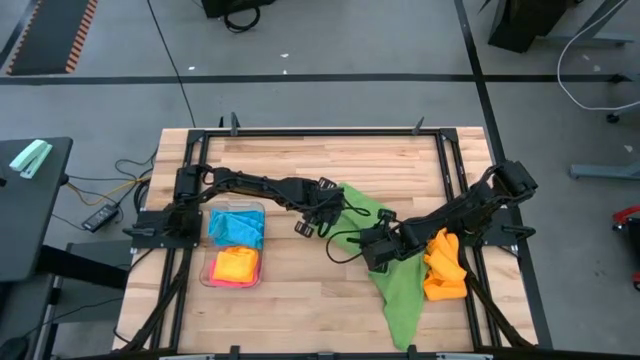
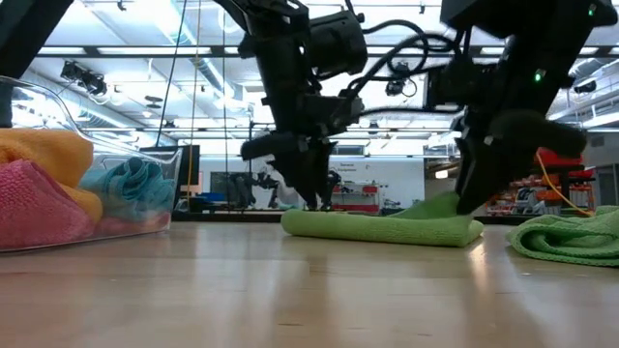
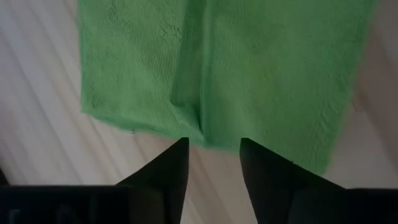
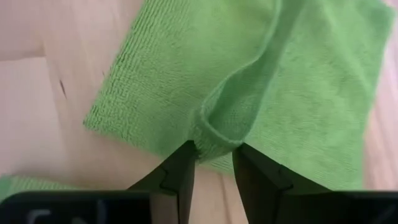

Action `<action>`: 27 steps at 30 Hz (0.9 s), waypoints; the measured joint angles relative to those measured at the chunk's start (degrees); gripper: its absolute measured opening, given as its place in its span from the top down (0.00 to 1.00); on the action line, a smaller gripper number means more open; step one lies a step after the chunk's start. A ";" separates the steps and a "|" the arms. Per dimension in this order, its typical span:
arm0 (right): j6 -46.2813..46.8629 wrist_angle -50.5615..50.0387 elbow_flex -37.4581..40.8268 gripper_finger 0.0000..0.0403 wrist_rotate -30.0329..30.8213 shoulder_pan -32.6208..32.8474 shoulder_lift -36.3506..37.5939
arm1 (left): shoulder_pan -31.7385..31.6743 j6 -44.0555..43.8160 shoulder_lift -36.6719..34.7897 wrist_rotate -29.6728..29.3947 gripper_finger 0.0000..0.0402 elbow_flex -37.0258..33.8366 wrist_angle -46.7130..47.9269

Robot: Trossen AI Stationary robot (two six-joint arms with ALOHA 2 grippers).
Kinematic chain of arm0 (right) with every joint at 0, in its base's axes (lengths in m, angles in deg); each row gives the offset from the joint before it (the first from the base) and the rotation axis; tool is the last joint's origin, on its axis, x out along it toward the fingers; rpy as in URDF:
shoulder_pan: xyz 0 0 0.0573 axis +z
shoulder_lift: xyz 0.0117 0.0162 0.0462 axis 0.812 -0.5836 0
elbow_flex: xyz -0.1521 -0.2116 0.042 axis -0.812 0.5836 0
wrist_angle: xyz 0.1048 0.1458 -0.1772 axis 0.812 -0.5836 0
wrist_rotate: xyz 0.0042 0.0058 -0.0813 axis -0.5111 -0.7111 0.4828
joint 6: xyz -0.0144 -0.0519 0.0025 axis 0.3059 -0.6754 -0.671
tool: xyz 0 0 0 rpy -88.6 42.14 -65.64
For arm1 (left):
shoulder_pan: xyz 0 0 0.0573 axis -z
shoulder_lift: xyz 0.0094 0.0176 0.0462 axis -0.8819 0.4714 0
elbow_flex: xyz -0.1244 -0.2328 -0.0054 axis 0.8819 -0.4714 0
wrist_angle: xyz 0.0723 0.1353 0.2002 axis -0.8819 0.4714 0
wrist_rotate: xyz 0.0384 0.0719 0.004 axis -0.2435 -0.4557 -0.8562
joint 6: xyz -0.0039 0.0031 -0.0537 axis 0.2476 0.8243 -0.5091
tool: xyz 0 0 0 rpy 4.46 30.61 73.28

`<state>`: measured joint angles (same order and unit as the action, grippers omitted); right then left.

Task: Fold microfiber towels
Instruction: Fold the left green microfiber cloth

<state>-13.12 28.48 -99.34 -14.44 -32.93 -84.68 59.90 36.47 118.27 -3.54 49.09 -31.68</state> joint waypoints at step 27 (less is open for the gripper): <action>-5.05 35.44 16.88 0.69 4.91 1.13 8.90 | 3.80 -0.92 -1.74 11.54 0.55 -0.96 0.45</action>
<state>-18.16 63.92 -82.45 -9.54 -31.79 -75.78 63.70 35.56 116.53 8.00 48.12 -31.23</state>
